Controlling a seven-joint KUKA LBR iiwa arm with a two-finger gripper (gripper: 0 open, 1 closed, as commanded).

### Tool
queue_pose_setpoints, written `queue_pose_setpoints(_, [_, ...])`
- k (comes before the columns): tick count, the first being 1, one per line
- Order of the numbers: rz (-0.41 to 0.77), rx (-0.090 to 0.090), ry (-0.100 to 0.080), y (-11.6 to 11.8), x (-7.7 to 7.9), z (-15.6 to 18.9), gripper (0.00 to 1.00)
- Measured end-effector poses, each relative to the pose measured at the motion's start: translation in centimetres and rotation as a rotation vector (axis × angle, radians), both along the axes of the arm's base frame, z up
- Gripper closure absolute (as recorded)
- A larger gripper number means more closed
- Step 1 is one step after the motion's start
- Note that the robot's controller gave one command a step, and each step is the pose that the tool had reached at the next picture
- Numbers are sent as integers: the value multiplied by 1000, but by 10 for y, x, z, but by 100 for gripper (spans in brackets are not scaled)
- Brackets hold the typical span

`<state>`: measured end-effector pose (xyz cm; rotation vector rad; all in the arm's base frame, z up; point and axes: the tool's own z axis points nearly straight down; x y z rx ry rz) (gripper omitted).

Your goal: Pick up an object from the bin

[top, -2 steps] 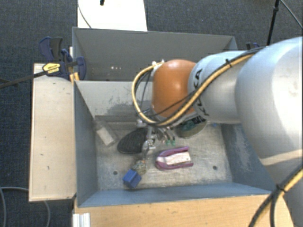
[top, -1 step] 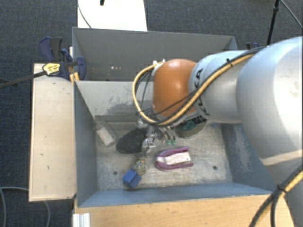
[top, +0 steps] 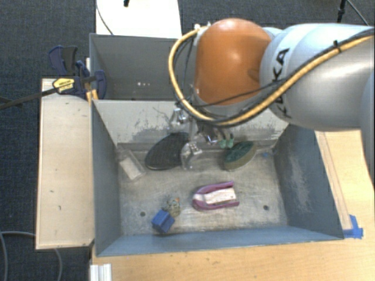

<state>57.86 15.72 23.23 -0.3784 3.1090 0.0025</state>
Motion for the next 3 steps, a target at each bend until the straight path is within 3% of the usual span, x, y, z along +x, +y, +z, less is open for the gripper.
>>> queue_pose_setpoints(1, [-2,-1,6,-1,-1,-4,0])
queue_pose_setpoints(2, [-255,5,0,-4,-6,-158,0])
queue_pose_setpoints(3, [-254,6,2,-2,-6,-156,100])
